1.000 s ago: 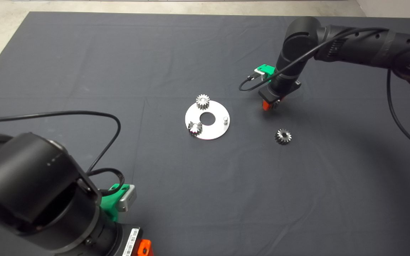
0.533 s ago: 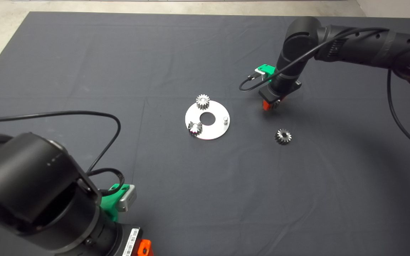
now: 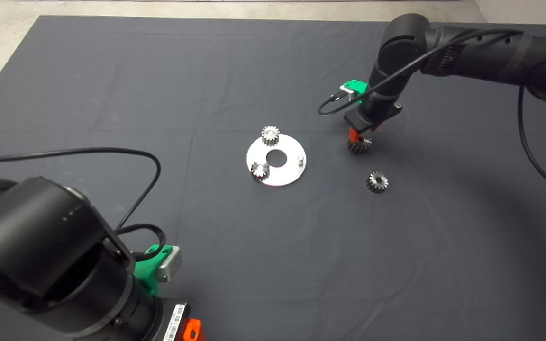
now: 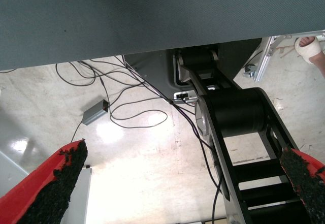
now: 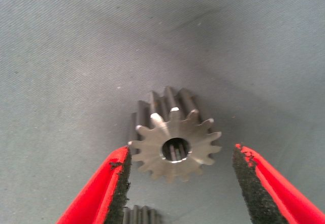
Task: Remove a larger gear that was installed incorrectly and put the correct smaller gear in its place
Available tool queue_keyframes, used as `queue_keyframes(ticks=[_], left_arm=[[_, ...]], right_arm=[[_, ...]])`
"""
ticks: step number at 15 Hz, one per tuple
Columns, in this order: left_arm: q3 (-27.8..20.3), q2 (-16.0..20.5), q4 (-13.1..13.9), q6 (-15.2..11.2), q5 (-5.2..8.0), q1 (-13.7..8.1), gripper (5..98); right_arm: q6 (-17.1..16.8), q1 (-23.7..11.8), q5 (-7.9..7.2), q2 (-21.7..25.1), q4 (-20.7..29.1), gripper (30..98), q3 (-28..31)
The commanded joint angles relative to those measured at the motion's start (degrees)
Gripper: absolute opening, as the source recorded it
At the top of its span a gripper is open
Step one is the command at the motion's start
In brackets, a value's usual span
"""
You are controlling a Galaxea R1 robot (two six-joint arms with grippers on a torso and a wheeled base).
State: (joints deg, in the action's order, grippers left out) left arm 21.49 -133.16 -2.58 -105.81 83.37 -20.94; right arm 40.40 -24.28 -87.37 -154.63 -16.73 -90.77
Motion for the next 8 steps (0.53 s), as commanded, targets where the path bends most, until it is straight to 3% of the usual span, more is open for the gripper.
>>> queue_keyframes(ticks=[1, 4, 6, 8], left_arm=[[-0.9, 0.0, 1.2, -0.4, -0.23, -0.6, 98.2], [-0.9, 0.1, 1.2, -0.5, -0.23, -0.6, 98.2], [-0.9, 0.1, 1.2, -0.5, -0.23, -0.6, 98.2], [-0.9, 0.1, 1.2, -0.5, -0.23, -0.6, 98.2]], right_arm=[[0.5, -1.7, -1.75, 0.0, 2.4, 57.3, 1.0], [0.2, -6.3, -2.5, 0.4, 10.5, 60.2, 5.2], [0.2, -9.6, -3.85, 1.0, 16.0, 62.9, 6.7], [0.4, -10.5, -5.05, 2.1, 17.9, 67.1, 9.6]])
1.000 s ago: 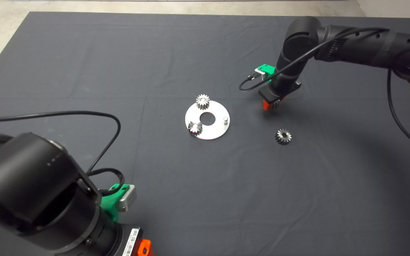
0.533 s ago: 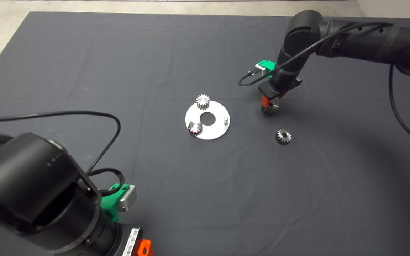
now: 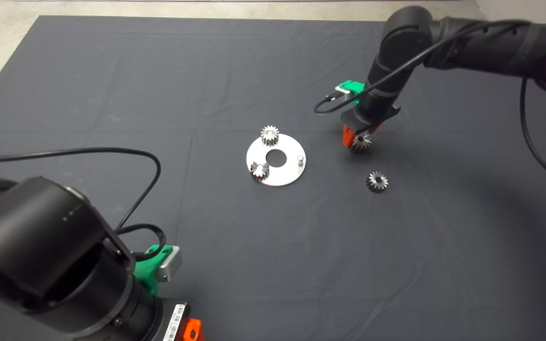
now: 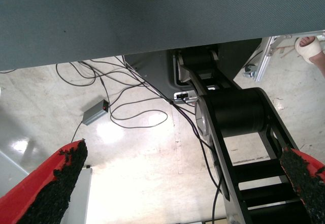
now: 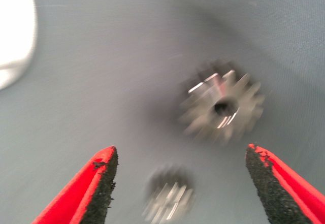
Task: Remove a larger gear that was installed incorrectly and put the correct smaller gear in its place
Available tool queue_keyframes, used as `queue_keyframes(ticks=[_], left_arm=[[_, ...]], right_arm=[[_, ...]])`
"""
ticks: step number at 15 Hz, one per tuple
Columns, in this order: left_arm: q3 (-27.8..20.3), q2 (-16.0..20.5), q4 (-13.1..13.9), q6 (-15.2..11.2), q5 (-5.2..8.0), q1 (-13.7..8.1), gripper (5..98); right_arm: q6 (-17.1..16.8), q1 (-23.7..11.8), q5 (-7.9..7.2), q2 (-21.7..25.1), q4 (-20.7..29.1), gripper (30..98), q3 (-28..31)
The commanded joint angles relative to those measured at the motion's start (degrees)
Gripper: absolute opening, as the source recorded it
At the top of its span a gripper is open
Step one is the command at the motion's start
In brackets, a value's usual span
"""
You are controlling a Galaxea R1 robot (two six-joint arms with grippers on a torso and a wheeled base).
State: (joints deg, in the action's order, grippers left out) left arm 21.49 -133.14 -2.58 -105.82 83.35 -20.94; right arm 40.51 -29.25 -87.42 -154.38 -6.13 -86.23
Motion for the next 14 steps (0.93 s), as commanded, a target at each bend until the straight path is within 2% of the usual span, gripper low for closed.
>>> queue_keyframes(ticks=[1, 2, 4, 6, 8, 9, 14], left_arm=[[-0.9, 0.1, 1.2, -0.5, -0.2, -0.6, 98.2], [-0.9, 0.1, 1.2, -0.5, -0.2, -0.6, 98.2], [-0.9, 0.1, 1.2, -0.7, -0.2, -0.5, 98.2], [-0.9, 0.0, 1.2, -0.9, -0.2, -0.5, 98.2], [-0.9, -0.1, 1.2, -0.9, -0.11, -0.5, 98.2], [-0.9, -0.1, 1.2, -0.9, -0.11, -0.5, 98.2], [-0.9, -0.2, 1.2, -0.9, -0.11, -0.4, 98.2]], right_arm=[[0.4, -5.6, -5.13, 2.5, 7.7, 67.5, 5.8], [0.4, -5.5, -5.39, 2.7, 7.7, 67.5, 6.5], [0.4, -5.5, -5.83, 4.4, 7.6, 73.2, 9.7], [-0.2, -5.2, -5.92, 5.8, 7.5, 73.2, 11.5], [-0.3, -4.7, -6.19, 7.2, 7.4, 78.2, 13.6], [-0.6, -4.0, -6.27, 8.2, 7.3, 78.2, 15.2], [-5.8, -1.1, -6.36, 15.1, 6.5, 84.8, 24.5]])
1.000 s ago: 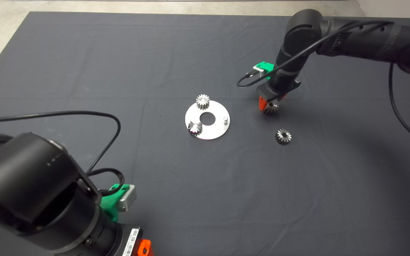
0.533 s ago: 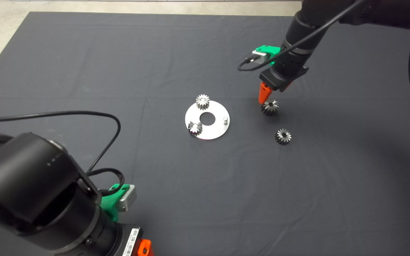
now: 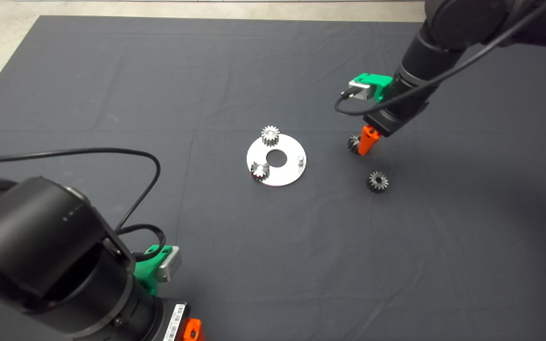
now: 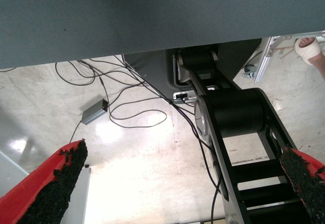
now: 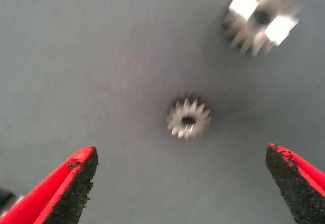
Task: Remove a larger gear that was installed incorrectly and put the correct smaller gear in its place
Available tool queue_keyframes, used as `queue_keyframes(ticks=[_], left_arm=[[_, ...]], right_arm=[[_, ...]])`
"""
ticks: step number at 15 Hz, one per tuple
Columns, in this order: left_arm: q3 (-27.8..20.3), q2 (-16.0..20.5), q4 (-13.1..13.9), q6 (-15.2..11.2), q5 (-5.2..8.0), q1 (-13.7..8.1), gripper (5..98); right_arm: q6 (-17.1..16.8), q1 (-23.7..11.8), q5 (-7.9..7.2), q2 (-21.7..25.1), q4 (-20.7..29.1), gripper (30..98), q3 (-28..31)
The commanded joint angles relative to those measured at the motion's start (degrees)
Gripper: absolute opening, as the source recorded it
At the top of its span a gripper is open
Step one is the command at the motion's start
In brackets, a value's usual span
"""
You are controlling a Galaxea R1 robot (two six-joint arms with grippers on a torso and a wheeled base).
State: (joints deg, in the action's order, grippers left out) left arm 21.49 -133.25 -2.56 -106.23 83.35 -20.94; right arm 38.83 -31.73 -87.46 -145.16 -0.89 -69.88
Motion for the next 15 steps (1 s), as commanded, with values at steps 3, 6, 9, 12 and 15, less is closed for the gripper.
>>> queue_keyframes(ticks=[3, 6, 9, 12, 15], left_arm=[[-0.8, 0.0, 1.1, -0.5, -0.11, -0.5, 98.2], [-0.8, 0.0, 1.2, -0.5, 0.24, -0.4, 98.2], [-0.8, 0.0, 1.2, -0.5, 0.24, -0.4, 98.2], [-0.8, 0.0, 1.2, -0.5, 0.24, -0.4, 98.2], [-0.8, 0.0, 1.2, -0.5, 0.32, -0.4, 98.2]], right_arm=[[-6.5, 2.9, -6.32, 6.9, -4.8, 87.6, 11.4], [-7.3, 3.5, -6.32, 7.0, -7.3, 92.3, 11.9], [-7.3, 3.9, -6.32, 7.0, -7.6, 97.8, 11.8], [-7.3, 4.6, -6.32, 7.2, -10.4, 97.8, 11.6], [-7.3, 6.4, -6.24, 7.7, -13.9, 97.8, 11.6]])
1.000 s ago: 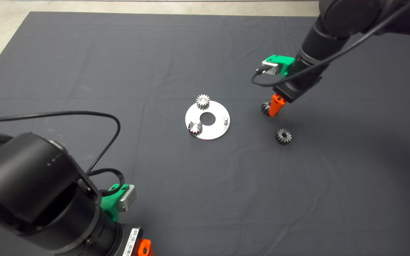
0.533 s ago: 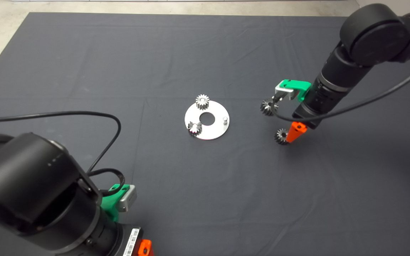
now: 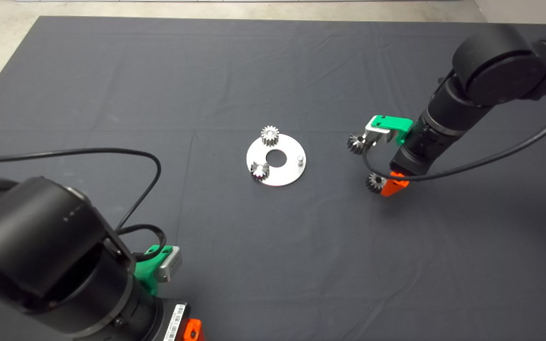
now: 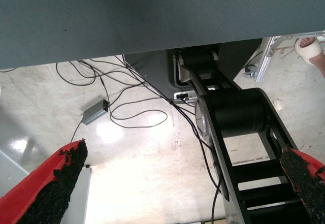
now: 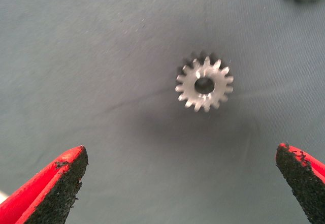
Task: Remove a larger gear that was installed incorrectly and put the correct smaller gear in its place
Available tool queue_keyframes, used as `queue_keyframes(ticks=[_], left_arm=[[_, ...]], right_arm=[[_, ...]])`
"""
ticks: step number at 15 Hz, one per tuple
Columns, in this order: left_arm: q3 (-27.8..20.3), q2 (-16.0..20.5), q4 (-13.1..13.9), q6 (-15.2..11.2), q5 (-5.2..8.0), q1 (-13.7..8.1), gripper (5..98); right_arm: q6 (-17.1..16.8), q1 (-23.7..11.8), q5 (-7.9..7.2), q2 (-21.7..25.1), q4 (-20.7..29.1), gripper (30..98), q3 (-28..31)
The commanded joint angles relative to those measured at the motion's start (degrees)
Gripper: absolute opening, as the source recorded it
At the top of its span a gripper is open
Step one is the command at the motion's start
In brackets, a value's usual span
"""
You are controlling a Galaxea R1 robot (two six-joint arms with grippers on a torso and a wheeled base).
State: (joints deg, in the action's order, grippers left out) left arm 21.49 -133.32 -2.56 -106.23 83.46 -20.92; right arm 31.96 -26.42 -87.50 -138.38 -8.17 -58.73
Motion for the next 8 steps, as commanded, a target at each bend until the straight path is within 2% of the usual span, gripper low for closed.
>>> queue_keyframes(ticks=[1, 8], left_arm=[[-0.8, 0.0, 1.2, -0.5, 0.22, -0.4, 98.2], [-0.8, 0.0, 1.2, -0.5, 0.13, -0.4, 98.2]], right_arm=[[-0.4, 1.8, -6.19, 0.9, -6.8, 97.8, 0.4], [0.2, 4.3, -6.19, 0.7, -7.8, 97.8, -0.4]])
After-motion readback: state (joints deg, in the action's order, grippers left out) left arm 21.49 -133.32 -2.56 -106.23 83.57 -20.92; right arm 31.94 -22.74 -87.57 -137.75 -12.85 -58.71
